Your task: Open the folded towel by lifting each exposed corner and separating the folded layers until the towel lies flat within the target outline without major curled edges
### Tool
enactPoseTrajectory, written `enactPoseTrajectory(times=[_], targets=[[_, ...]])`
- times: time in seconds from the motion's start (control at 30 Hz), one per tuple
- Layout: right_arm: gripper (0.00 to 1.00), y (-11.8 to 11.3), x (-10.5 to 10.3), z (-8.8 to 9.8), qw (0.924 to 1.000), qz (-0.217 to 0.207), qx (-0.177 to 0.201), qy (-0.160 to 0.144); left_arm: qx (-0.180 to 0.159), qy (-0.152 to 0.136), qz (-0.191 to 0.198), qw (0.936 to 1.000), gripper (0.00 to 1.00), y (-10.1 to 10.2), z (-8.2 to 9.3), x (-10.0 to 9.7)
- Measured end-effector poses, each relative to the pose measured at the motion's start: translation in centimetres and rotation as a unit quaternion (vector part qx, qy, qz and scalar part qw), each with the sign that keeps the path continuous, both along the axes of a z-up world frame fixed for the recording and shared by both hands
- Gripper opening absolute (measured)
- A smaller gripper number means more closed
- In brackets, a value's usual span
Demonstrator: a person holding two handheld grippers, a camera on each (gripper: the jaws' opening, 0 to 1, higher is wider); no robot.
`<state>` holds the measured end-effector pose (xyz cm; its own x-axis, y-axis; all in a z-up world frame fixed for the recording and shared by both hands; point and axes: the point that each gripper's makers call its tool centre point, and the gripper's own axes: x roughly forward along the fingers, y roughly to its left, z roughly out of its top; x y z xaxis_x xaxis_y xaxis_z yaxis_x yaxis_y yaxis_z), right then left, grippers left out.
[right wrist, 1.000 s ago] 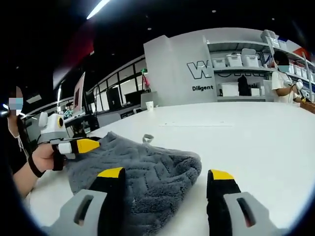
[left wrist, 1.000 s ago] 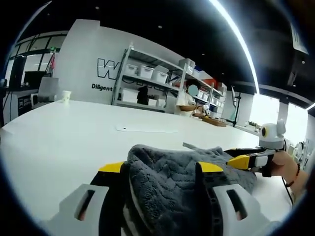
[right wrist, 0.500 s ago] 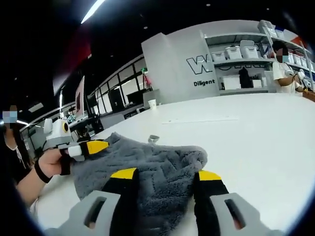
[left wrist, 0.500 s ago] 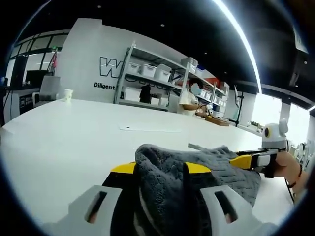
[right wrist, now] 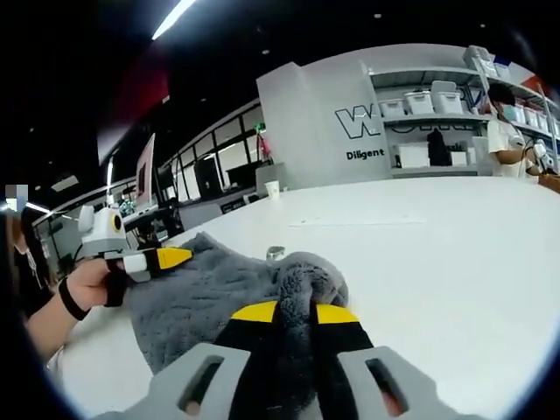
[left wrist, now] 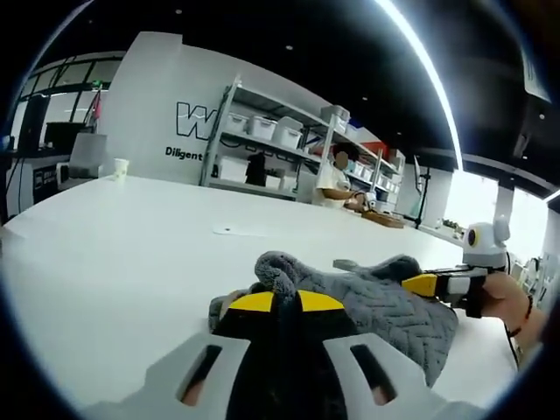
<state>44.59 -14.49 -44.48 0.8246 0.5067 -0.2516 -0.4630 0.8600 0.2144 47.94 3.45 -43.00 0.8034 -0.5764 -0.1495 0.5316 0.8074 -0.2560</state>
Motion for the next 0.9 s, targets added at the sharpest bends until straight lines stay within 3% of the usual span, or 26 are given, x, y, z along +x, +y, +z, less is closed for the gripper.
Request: enactPoseTrajectory(times=[0.23,0.9], targets=[[0.01,-0.1,-0.3,0.6,0.9999,0.000,0.011,-0.006,-0.008,-0.005,-0.002,1.0000,0.04,0.1,0.4,-0.5],[0.01,0.5,-1.7,1.7,0.9995,0.007,-0.002,-0.031,-0.033,-0.029,-0.020,0.9989,0.04,-0.2,2.1,-3.8]])
